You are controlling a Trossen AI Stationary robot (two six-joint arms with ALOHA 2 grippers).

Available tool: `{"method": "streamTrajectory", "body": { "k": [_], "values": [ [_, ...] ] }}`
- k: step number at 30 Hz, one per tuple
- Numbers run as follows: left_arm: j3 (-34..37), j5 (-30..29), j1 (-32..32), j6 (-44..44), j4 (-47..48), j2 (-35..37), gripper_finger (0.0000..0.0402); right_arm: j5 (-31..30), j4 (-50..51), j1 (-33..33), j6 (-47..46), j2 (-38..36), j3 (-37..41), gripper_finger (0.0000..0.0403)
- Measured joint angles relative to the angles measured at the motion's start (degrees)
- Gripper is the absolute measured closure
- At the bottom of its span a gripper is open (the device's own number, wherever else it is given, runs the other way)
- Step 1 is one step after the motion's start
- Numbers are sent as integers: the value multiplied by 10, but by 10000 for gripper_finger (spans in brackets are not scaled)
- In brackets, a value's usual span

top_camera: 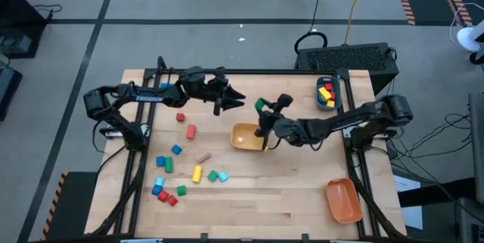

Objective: Sort blocks by size
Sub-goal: Put the green square block into the blue bin

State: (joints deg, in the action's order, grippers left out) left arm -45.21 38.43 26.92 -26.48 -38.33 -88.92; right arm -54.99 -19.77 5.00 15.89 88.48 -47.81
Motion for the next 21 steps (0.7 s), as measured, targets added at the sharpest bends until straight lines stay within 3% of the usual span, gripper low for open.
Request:
{"method": "streamTrajectory", "body": {
  "k": [13, 21],
  "values": [
    [4, 3, 38, 34, 67, 0, 187, 10, 441, -96, -304, -158, 17, 283],
    [4, 3, 46, 35, 66, 0, 187, 18, 531, -194, -442, -235, 100, 282]
  ]
}}
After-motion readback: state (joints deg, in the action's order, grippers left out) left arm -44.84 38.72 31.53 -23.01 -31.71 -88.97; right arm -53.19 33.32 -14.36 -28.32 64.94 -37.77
